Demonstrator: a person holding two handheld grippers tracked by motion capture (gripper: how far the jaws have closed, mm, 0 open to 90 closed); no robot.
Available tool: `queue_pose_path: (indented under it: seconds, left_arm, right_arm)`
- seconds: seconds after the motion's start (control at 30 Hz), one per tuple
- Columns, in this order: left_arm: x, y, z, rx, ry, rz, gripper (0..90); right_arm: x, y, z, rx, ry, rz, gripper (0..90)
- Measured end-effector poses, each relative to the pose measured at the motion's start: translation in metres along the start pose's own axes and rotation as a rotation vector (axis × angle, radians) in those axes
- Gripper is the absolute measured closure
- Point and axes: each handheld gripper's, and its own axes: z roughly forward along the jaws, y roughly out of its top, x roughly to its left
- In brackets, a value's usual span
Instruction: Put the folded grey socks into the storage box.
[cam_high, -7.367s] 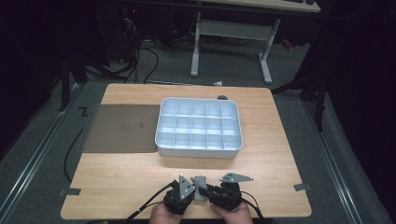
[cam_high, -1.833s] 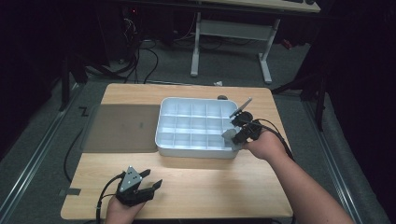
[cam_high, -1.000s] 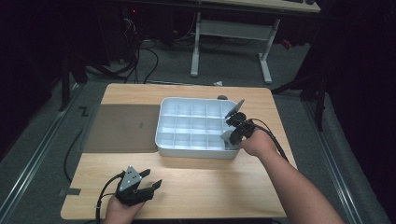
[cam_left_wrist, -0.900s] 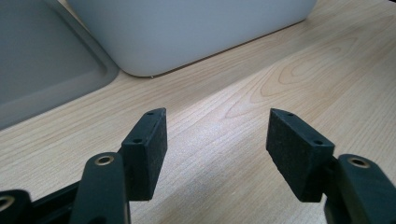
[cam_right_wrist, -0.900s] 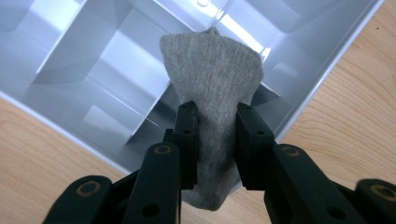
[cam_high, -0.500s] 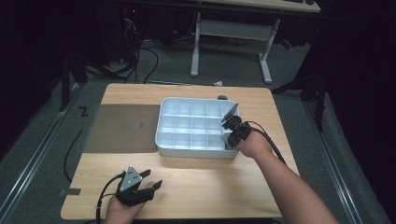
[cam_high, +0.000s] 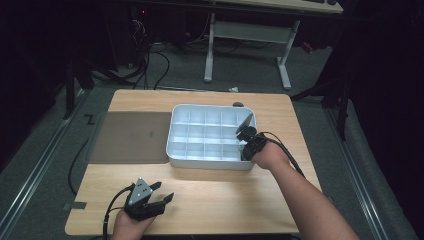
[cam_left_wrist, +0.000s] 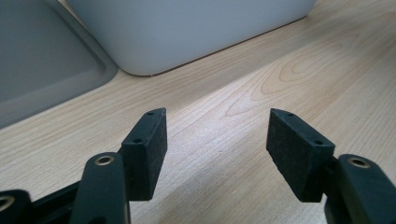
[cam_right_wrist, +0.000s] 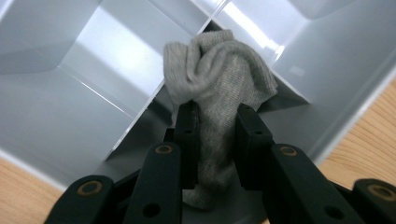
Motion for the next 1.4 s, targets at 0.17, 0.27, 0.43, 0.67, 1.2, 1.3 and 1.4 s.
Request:
queue_pose_path:
  seconds: [0.17,0.27,0.43,0.67,1.2,1.3,1.4]
  left_arm:
    - [0.000,0.000,0.000,-0.001,0.000,-0.002,38.9]
    - [0.001,0.000,0.000,0.000,0.000,-0.002,38.9]
    - [0.001,0.000,0.000,0.001,-0.002,-0.002,39.0]
    - [0.000,0.000,0.001,0.004,-0.002,0.001,39.0]
    - [0.000,0.000,0.001,0.009,-0.007,0.003,39.0]
    - [-0.001,0.000,0.001,0.009,-0.007,0.002,39.0]
    - [-0.001,0.000,0.001,0.009,-0.005,0.004,39.0]
  right_arm:
    - [0.002,0.001,0.005,0.016,-0.003,-0.002,73.6]
    - [0.000,0.001,0.004,0.017,0.010,0.003,72.8]
    - [-0.001,0.001,0.004,0.013,0.015,-0.003,70.3]
    - [-0.004,0.000,-0.003,0.011,0.026,0.018,64.5]
    - [-0.006,0.002,-0.020,-0.020,0.021,0.007,65.7]
    - [-0.006,0.004,-0.026,-0.031,0.023,0.003,68.7]
    - [-0.007,0.008,-0.031,-0.041,0.019,0.008,76.8]
